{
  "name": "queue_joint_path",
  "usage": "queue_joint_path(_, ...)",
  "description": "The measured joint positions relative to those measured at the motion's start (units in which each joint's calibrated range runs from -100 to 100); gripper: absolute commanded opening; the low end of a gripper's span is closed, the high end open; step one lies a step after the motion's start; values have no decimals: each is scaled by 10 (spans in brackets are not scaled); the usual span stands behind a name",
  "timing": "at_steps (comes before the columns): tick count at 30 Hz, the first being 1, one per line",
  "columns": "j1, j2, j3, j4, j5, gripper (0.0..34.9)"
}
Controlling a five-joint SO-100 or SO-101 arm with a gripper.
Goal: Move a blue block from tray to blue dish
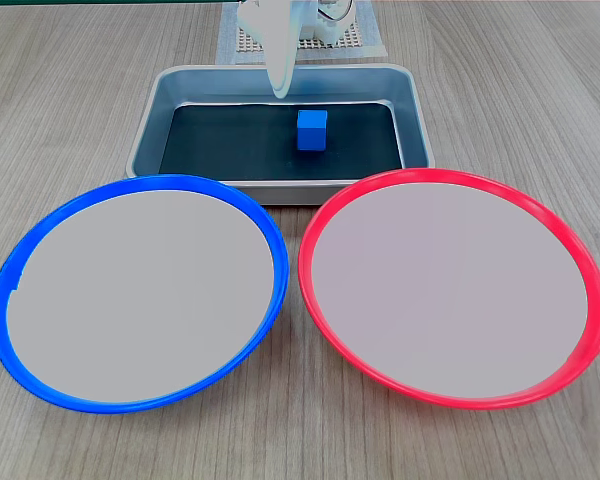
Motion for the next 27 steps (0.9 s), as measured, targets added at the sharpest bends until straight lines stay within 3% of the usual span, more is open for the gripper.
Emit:
queue_joint_path(5,-23,1,0,-1,10,1)
queue_joint_path(10,-27,160,-95,37,51,2)
queue_joint_path(16,-49,463,-328,100,65,108)
queue_joint_path(21,-66,599,-416,100,52,175)
queue_joint_path(27,-83,718,-459,96,48,186)
